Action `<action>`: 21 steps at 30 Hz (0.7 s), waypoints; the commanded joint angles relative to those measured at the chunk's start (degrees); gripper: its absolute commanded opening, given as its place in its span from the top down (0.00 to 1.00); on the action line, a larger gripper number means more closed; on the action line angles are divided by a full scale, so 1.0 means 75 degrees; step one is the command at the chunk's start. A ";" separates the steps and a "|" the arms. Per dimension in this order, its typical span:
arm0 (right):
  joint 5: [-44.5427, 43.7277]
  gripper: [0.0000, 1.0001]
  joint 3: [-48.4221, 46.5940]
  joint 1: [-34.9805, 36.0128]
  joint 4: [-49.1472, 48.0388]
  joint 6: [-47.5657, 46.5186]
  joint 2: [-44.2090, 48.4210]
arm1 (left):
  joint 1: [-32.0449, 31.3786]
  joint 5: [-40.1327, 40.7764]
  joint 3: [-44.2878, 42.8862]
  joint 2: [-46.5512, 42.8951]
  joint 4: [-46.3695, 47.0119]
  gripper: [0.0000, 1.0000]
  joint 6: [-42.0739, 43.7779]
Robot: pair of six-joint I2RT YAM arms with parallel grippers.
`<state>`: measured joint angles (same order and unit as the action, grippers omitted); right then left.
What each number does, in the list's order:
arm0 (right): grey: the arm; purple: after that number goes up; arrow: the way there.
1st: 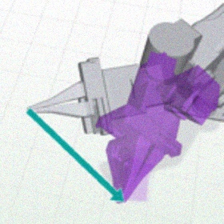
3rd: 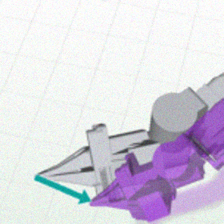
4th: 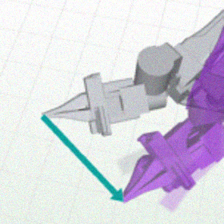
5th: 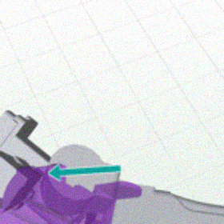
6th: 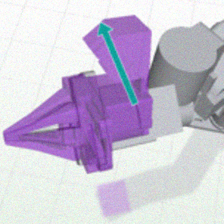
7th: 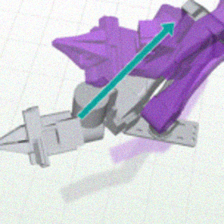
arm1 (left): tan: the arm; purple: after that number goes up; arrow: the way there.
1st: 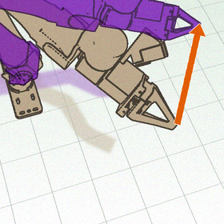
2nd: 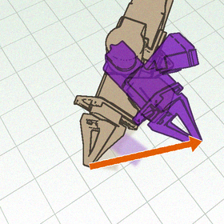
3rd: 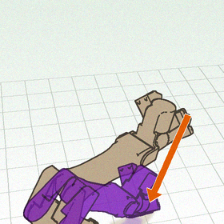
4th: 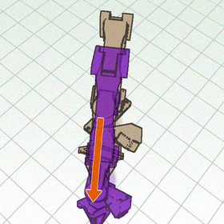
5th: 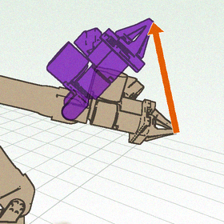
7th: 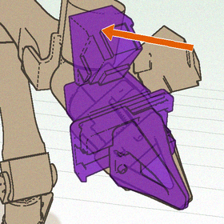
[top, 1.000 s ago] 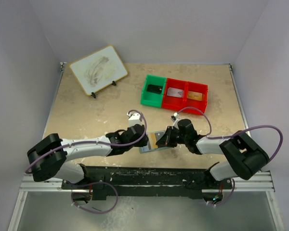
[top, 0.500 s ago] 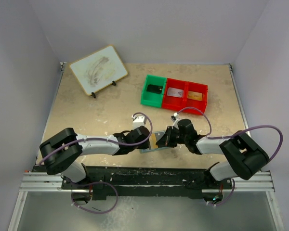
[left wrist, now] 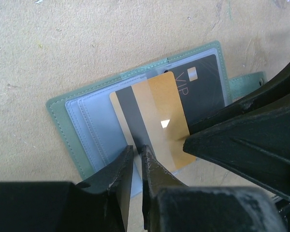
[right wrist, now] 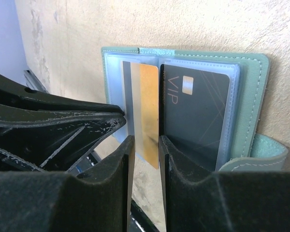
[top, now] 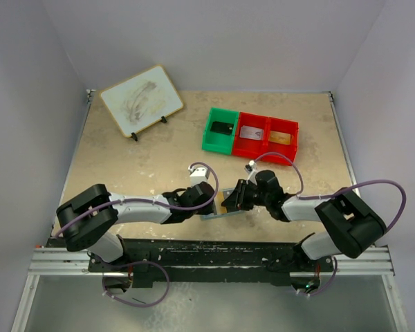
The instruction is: Take the credit cards out of the card holder
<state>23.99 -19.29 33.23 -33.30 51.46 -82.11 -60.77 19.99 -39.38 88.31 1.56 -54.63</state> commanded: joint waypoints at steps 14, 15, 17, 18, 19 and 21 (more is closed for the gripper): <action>0.1512 0.74 -0.0421 -0.0175 -0.1249 -0.0591 -0.1204 | -0.0003 0.0355 0.0360 -0.0193 -0.0361 0.91 -0.0028; 0.1548 0.75 -0.0399 -0.0168 -0.1331 -0.0561 -0.1243 | -0.0004 0.0333 0.0363 -0.0177 -0.0343 0.91 -0.0028; 0.1709 0.78 -0.0281 -0.0175 -0.1796 -0.0379 -0.1355 | -0.0006 0.0282 0.0349 -0.0124 -0.0297 0.92 -0.0017; 0.1773 0.78 -0.0257 -0.0168 -0.1946 -0.0299 -0.1429 | -0.0005 0.0261 0.0351 -0.0101 -0.0285 0.92 -0.0017; 0.1777 0.78 -0.0253 -0.0173 -0.2048 -0.0239 -0.1498 | -0.0006 0.0223 0.0360 -0.0094 -0.0266 0.92 -0.0022; 0.1744 0.76 -0.0233 -0.0171 -0.2266 -0.0084 -0.1612 | -0.0012 0.0176 0.0385 -0.0086 -0.0216 0.92 -0.0028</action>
<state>33.17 -21.69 31.57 -43.46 48.99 -92.88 -60.77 21.50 -38.15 87.18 1.34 -54.89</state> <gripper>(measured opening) 0.221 0.084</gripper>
